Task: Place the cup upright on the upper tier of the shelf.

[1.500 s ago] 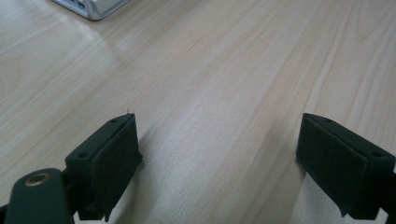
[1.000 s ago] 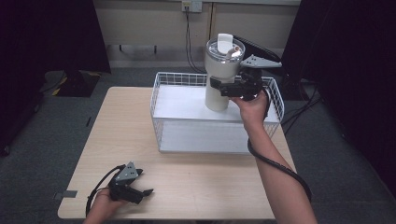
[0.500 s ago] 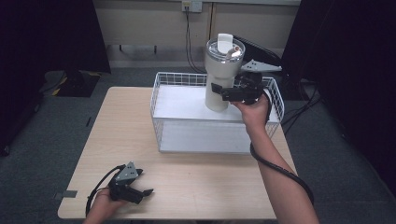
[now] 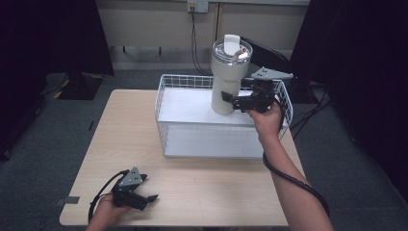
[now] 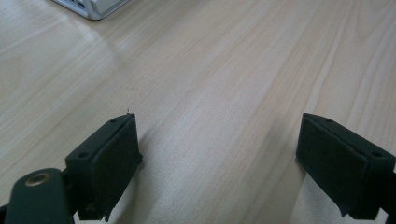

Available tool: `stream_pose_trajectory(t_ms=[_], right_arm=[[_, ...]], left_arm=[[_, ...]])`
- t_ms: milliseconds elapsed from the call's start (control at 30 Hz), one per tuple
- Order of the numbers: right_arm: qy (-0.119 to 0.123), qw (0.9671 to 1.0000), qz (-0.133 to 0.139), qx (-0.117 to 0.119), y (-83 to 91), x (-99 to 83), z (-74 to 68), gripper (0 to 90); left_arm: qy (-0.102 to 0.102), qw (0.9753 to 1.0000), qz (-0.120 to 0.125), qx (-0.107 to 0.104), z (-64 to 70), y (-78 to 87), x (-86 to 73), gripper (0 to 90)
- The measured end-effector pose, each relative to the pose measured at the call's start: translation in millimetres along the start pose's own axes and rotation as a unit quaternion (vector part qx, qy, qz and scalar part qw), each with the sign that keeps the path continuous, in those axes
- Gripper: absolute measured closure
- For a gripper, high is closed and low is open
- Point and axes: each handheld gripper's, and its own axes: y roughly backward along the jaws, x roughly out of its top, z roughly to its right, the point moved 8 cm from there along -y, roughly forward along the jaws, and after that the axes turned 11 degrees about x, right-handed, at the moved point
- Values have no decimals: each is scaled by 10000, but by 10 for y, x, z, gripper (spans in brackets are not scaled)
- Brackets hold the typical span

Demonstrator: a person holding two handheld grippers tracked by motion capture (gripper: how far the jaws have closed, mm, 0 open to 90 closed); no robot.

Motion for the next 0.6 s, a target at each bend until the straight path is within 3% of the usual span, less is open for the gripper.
stream_pose_trajectory(t_ms=[600], right_arm=[[227,9997,-80,94,263,-60,-144,100]], left_arm=[[7,10000,-6,9,0,1,-1,127]])
